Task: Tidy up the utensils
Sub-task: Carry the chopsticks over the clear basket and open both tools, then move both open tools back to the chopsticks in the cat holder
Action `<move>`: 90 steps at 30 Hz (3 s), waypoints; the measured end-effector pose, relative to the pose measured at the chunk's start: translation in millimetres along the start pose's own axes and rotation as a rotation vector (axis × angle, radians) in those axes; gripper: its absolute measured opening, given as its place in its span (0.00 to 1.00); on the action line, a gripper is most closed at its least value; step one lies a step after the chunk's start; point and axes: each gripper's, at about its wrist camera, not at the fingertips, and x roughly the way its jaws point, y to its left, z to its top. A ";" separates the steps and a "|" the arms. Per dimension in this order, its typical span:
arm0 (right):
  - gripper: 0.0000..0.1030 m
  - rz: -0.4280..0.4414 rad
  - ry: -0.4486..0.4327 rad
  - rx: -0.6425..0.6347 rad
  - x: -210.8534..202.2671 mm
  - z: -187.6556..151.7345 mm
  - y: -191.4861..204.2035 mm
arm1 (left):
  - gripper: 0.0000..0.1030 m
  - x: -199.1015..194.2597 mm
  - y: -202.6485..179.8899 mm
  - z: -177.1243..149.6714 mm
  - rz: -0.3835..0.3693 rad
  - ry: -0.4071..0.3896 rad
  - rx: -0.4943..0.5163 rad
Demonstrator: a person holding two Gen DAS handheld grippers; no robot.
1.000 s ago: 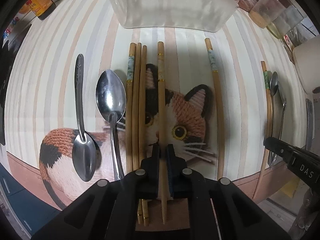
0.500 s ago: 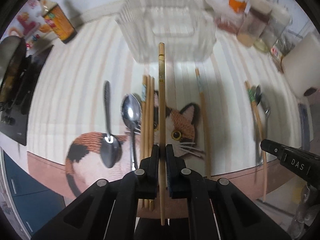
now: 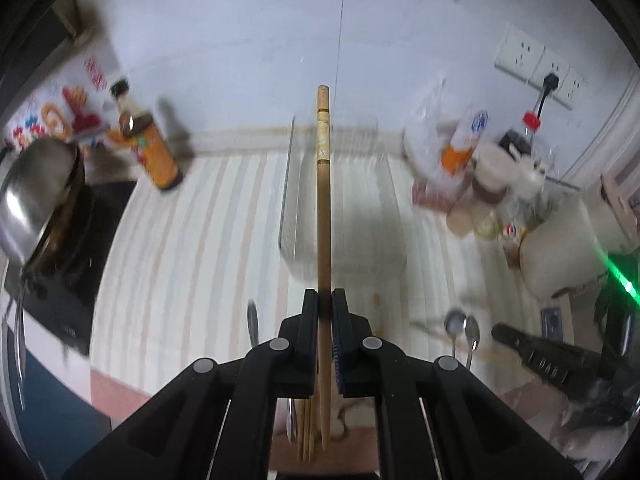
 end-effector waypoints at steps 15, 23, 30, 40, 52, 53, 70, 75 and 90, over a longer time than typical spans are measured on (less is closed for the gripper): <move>0.31 -0.313 0.335 -0.144 129.5 -40.1 -1.0 | 0.04 53.5 31.5 -5.3 0.070 0.045 0.005; 0.06 -0.326 0.264 -0.086 131.6 -45.3 -17.6 | 0.04 56.7 32.8 -4.0 0.053 0.048 0.023; 0.06 -0.201 0.134 0.029 87.4 -27.8 -29.6 | 0.04 42.5 30.9 15.0 0.009 0.019 0.040; 0.06 -0.023 -0.145 -0.006 -15.9 99.5 35.3 | 0.04 39.7 34.2 90.2 -0.189 0.043 -0.020; 0.07 -0.067 -0.066 -0.029 89.8 215.8 85.9 | 0.05 143.4 41.1 134.5 -0.216 0.226 -0.085; 0.07 -0.054 -0.022 -0.028 102.5 217.3 85.9 | 0.05 146.8 40.7 134.0 -0.209 0.238 -0.085; 0.57 -0.043 -0.037 0.008 37.5 97.4 46.1 | 1.00 50.3 75.0 56.4 0.073 -0.020 -0.106; 0.57 -0.019 0.102 -0.006 79.5 29.2 29.8 | 1.00 55.0 80.9 -2.0 0.202 0.034 -0.123; 0.06 -0.171 0.234 -0.280 152.5 -54.7 52.6 | 0.39 111.0 44.5 -128.7 0.161 0.329 -0.125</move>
